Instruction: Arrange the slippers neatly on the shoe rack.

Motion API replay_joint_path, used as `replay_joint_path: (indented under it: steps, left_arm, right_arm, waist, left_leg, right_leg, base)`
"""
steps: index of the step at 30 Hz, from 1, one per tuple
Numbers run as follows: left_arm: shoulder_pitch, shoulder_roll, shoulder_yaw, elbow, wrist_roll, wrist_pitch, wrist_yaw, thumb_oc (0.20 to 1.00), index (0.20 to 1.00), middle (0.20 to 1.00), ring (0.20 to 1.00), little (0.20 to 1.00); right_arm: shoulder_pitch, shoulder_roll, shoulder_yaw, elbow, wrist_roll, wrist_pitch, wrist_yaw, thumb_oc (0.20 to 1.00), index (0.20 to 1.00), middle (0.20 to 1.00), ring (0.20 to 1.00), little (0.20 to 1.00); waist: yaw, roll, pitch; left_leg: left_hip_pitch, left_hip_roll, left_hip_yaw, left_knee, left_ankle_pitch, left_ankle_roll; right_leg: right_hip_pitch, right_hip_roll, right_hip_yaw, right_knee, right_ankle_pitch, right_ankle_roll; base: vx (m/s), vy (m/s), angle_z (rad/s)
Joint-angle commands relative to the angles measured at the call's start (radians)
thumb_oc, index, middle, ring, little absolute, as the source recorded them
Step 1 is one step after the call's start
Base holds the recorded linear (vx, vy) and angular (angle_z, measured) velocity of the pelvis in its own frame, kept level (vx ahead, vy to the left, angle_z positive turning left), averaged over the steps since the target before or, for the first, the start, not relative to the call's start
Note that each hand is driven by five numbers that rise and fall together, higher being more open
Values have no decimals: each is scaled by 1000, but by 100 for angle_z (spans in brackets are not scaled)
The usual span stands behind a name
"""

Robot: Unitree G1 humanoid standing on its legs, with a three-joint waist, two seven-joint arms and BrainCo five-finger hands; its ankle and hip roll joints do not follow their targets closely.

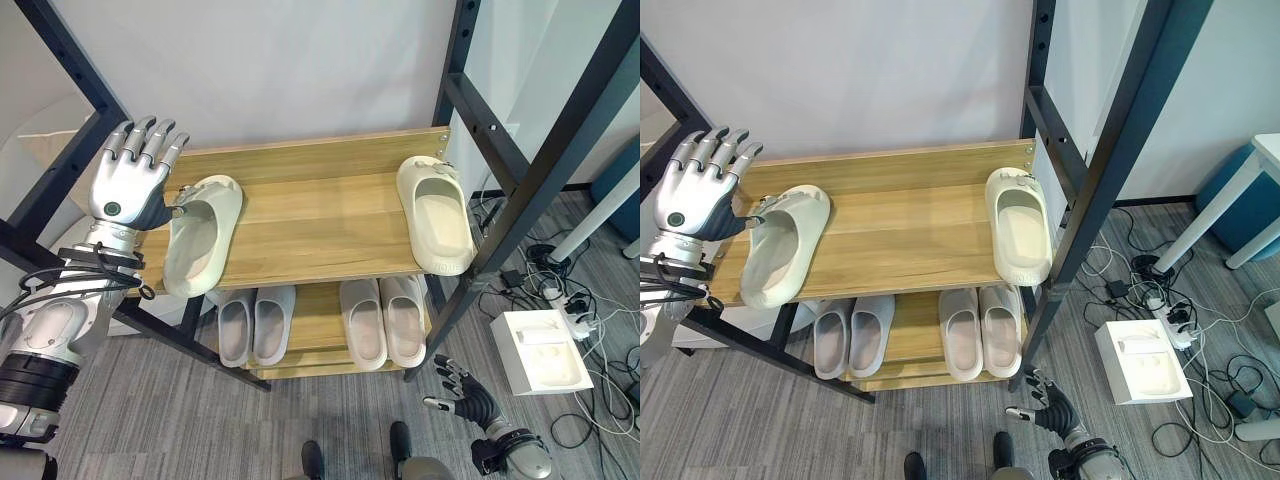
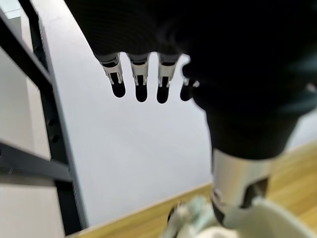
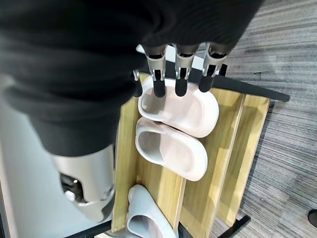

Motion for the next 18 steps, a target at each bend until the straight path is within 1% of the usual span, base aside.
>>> replay_joint_path:
  steps: [1,2,5,8,10,18]
  left_arm:
    - [-110,2,12,81,12,58,13,1000,1000,1000,1000,1000]
    - [-141,-1,-13,126,17,76,13,1000,1000,1000,1000,1000]
    - [-199,14,-53,202,16,103,10,1000,1000,1000,1000,1000]
    - [-247,21,-91,256,8,117,4,1000,1000,1000,1000,1000]
    - [-270,21,-99,280,-7,123,2,200,200,200,200,200]
    - [-300,6,-103,283,-45,119,9,200,200,200,200,200]
  right_arm:
    - [-9,-1,-3,-104,20,-55,3,1000,1000,1000,1000,1000]
    - [-5,-6,-9,-108,23,-53,3,1000,1000,1000,1000,1000]
    - [4,-13,-18,-119,30,-53,1,1000,1000,1000,1000,1000]
    - [16,-9,-28,-123,32,-54,-2,1000,1000,1000,1000,1000]
    - [18,-8,-29,-123,32,-54,-3,1000,1000,1000,1000,1000]
    - [20,0,-30,-125,31,-53,-9,1000,1000,1000,1000,1000]
  waist:
    - [-10,-43,1]
    - [-18,-44,1]
    - [-30,-44,5]
    - [-39,-45,8]
    - [-43,-45,10]
    - [-48,-46,11]
  left_leg:
    - [78,7,-20,0,-125,-24]
    - [78,7,-17,0,-127,-23]
    - [78,7,-10,0,-129,-22]
    - [77,5,-3,0,-131,-20]
    - [75,5,1,0,-131,-20]
    - [73,5,7,0,-132,-19]
  right_leg:
    - [59,-53,-18,2,-103,98]
    - [56,-52,-15,2,-102,99]
    - [48,-50,-5,2,-99,101]
    - [40,-50,3,3,-96,103]
    - [36,-50,5,3,-95,103]
    - [31,-49,10,2,-95,102]
  base:
    - [28,11,-10]
    - [23,12,-13]
    - [29,15,-9]
    - [25,13,-5]
    - [11,6,-16]
    - [2,0,-3]
